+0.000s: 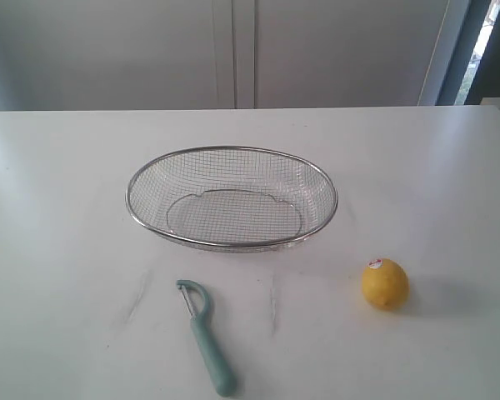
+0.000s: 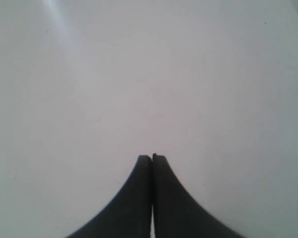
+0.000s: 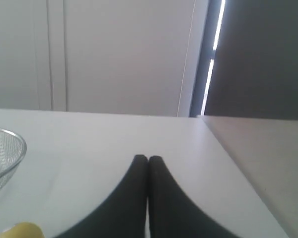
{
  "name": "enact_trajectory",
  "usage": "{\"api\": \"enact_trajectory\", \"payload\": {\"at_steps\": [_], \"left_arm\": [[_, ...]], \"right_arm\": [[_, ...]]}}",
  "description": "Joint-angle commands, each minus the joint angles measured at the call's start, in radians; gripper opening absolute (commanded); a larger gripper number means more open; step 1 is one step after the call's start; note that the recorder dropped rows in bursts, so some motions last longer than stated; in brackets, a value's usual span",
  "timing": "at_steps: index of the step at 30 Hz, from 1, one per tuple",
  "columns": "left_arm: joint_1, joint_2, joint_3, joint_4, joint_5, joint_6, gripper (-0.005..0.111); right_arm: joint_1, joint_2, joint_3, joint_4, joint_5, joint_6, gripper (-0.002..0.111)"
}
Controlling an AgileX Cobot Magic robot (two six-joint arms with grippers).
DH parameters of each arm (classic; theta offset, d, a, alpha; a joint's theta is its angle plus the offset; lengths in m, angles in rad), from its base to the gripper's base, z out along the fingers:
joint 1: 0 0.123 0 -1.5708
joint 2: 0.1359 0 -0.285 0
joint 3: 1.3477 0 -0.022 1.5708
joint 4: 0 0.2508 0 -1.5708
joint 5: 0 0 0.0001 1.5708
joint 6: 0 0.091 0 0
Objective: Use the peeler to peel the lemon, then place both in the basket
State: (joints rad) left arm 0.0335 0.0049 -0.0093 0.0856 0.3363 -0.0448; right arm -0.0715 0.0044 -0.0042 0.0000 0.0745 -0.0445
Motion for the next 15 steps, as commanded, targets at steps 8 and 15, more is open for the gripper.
{"api": "enact_trajectory", "payload": {"at_steps": [8,15], "left_arm": [[0.004,-0.005,0.009,-0.002,0.017,-0.003,0.0],[0.004,-0.005,0.009,-0.002,0.017,-0.003,0.0]], "right_arm": [[0.001,-0.004,0.004,0.0,-0.103,-0.003,0.0],[0.001,-0.004,0.004,0.0,-0.132,-0.003,0.0]]}}
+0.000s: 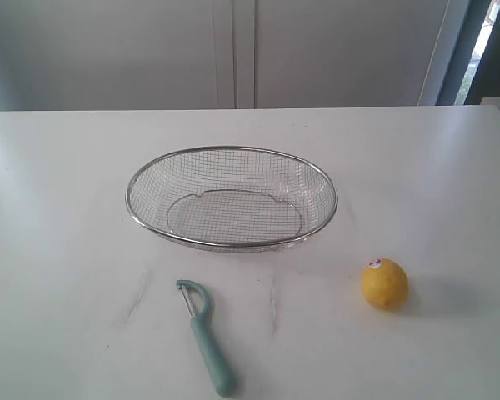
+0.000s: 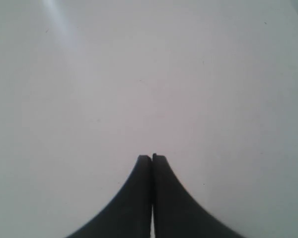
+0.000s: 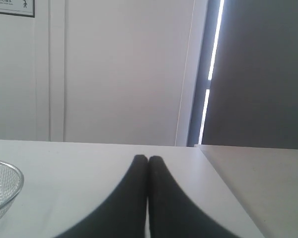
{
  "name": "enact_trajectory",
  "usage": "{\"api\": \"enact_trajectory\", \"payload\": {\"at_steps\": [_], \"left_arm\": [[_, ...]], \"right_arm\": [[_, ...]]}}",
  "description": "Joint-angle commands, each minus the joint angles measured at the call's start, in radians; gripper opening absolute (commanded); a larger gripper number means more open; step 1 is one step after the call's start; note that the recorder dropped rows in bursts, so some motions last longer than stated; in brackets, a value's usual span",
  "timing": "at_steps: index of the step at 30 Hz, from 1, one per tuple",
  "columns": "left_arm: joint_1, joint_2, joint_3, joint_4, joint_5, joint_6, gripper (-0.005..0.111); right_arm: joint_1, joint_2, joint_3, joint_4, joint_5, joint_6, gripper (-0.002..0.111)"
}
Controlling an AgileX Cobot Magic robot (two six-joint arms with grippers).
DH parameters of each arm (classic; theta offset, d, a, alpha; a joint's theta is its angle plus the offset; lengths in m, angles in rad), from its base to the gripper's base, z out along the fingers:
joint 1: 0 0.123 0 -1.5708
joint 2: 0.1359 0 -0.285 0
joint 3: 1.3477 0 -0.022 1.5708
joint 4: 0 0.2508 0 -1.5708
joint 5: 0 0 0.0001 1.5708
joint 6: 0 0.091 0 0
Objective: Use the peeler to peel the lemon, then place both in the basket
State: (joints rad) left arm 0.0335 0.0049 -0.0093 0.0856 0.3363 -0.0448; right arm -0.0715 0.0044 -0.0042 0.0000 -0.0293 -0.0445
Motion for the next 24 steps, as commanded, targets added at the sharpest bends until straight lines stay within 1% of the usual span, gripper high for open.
{"api": "enact_trajectory", "payload": {"at_steps": [1,16,24], "left_arm": [[0.004,-0.005,0.009,-0.002,0.017,-0.003,0.0],[0.004,-0.005,0.009,-0.002,0.017,-0.003,0.0],[0.004,-0.005,0.009,-0.002,0.017,-0.003,0.0]], "right_arm": [[0.001,-0.004,0.004,0.0,-0.029,-0.003,0.0],[0.001,-0.004,0.004,0.0,-0.056,-0.003,0.0],[0.001,-0.004,-0.016,0.0,-0.034,-0.003,0.0]]}}
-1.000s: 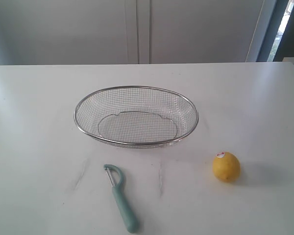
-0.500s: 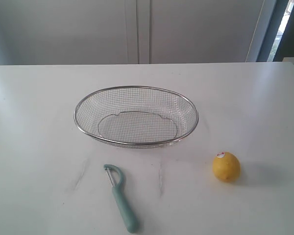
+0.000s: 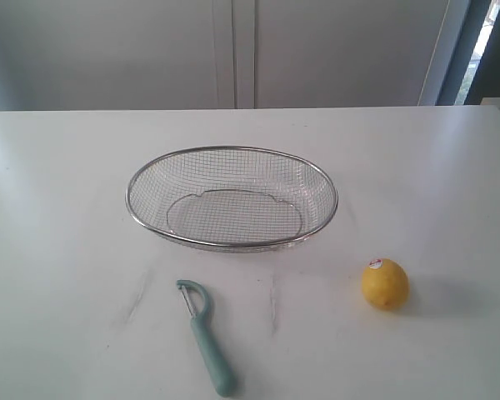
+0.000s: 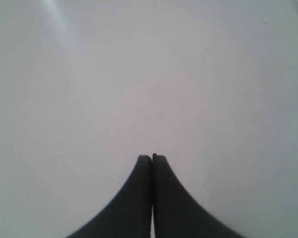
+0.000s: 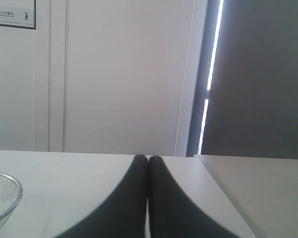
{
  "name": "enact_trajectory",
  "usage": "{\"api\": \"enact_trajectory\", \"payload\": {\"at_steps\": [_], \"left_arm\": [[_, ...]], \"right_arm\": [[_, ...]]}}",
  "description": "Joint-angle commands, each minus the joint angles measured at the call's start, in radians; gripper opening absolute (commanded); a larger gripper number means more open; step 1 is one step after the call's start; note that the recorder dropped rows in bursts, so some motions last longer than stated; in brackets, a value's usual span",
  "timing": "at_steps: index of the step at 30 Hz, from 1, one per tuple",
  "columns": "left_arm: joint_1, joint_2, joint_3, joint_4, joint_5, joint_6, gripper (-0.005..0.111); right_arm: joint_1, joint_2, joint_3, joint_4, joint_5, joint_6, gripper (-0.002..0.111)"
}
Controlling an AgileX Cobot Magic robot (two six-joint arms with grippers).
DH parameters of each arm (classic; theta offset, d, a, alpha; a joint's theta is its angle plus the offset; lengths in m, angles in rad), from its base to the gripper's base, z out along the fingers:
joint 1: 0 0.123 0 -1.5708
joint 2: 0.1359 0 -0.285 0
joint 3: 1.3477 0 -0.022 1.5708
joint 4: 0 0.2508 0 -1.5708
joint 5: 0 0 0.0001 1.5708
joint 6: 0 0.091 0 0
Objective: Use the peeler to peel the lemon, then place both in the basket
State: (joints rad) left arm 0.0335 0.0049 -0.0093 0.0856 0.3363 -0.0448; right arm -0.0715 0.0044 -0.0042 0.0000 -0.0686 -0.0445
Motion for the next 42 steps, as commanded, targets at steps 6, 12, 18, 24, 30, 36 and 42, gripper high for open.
{"api": "enact_trajectory", "payload": {"at_steps": [6,12,18,24,30,36,42], "left_arm": [[0.004,-0.005,0.009,-0.002,0.017,-0.003,0.0],[0.004,-0.005,0.009,-0.002,0.017,-0.003,0.0],[0.004,-0.005,0.009,-0.002,0.017,-0.003,0.0],[0.004,-0.005,0.009,-0.002,0.017,-0.003,0.0],[0.004,-0.005,0.009,-0.002,0.017,-0.003,0.0],[0.004,-0.005,0.009,-0.002,0.017,-0.003,0.0],[0.004,-0.005,0.009,-0.002,0.017,-0.003,0.0]], "right_arm": [[0.001,-0.004,-0.094,0.0,0.132,-0.001,0.0],[0.001,-0.004,-0.195,0.0,0.256,0.012,0.0],[0.001,0.048,-0.28,0.0,0.321,0.014,0.0],[0.001,0.197,-0.41,0.005,0.411,0.014,0.0],[0.001,0.228,-0.428,0.005,0.406,0.014,0.0],[0.001,0.228,-0.425,0.005,0.408,0.025,0.0],[0.001,0.23,-0.432,0.005,0.413,0.027,0.0]]}}
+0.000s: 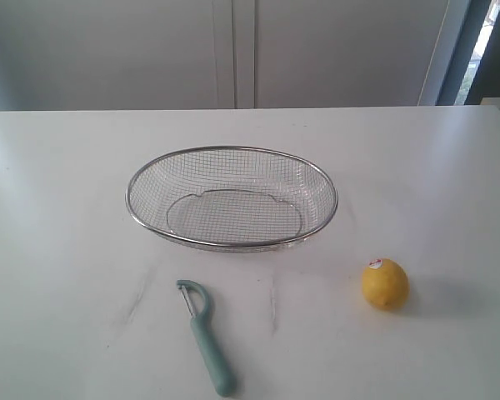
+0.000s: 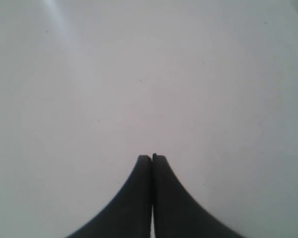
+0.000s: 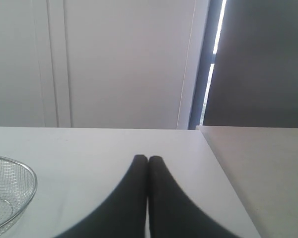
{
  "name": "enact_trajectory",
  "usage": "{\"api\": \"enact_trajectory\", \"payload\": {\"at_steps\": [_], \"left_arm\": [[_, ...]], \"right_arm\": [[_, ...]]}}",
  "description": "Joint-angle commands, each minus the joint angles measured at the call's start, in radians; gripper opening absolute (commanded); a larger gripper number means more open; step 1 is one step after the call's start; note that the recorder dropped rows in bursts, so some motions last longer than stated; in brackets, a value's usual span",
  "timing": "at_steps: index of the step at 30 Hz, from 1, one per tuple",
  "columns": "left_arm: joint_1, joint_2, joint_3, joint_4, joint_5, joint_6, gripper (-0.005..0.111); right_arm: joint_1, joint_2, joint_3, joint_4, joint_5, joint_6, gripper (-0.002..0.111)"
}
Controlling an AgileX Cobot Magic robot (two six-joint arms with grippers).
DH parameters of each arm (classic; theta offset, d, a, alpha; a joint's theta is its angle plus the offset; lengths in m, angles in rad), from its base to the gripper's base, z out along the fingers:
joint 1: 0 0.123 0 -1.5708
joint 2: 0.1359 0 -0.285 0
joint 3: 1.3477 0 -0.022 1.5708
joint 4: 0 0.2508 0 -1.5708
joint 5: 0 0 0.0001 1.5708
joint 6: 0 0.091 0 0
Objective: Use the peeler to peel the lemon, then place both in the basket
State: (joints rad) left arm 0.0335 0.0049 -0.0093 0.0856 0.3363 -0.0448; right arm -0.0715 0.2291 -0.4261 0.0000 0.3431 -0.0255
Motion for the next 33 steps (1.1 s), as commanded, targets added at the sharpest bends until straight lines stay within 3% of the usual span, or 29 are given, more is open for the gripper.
{"api": "enact_trajectory", "payload": {"at_steps": [1,23,33], "left_arm": [[0.004,-0.005,0.009,-0.002,0.017,-0.003,0.0],[0.004,-0.005,0.009,-0.002,0.017,-0.003,0.0],[0.004,-0.005,0.009,-0.002,0.017,-0.003,0.0]], "right_arm": [[0.001,0.017,-0.022,0.005,0.014,0.008,0.0],[0.001,0.58,-0.399,0.065,0.533,0.057,0.0],[0.001,0.744,-0.48,0.135,0.613,0.044,0.0]]}}
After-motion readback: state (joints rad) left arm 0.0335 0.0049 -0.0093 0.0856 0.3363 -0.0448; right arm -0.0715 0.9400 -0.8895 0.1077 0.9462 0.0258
